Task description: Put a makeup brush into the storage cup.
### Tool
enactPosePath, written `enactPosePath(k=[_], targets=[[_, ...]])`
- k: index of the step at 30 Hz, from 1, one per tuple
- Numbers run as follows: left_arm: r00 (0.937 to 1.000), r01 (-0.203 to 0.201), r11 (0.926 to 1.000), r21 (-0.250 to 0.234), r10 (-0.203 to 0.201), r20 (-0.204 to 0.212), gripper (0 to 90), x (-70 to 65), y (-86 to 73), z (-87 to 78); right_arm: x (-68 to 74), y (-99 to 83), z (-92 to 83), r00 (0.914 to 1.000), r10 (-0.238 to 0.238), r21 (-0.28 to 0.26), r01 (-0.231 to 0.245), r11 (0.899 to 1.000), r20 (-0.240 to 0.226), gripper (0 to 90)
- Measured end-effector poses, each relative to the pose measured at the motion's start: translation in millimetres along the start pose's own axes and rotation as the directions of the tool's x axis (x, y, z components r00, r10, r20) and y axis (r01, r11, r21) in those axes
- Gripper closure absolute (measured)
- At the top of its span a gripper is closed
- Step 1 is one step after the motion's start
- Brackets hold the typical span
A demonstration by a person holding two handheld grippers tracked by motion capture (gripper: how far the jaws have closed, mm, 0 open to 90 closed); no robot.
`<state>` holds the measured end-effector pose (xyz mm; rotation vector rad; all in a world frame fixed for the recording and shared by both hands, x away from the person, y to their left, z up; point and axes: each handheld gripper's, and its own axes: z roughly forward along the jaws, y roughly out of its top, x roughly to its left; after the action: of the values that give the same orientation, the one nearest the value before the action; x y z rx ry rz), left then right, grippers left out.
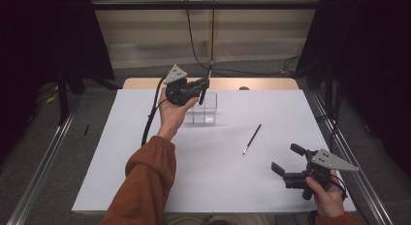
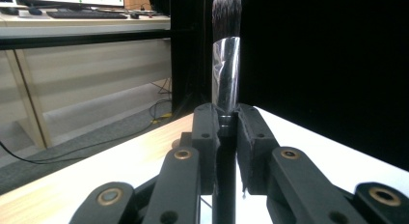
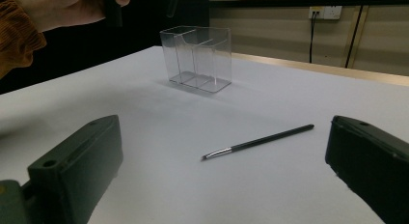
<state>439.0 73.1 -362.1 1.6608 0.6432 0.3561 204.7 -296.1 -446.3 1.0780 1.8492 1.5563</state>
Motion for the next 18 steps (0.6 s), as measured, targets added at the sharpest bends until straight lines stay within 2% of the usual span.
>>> enactPosePath(k=[13, 18], targets=[[0.9992, 0.033, 0.9994, 0.010, -0.033, -0.023, 79.3, 13.2, -11.5, 24.6, -0.4, -0.3, -0.3, 1.0000, 0.006, -0.002, -0.006, 1.000, -0.002, 0.0], [0.9990, 0.033, 0.9993, 0.015, -0.033, -0.029, 79.3, 15.2, -15.1, 30.1, -1.0, -0.6, -0.6, 1.0000, 0.007, -0.002, -0.007, 1.000, -0.001, 0.0]])
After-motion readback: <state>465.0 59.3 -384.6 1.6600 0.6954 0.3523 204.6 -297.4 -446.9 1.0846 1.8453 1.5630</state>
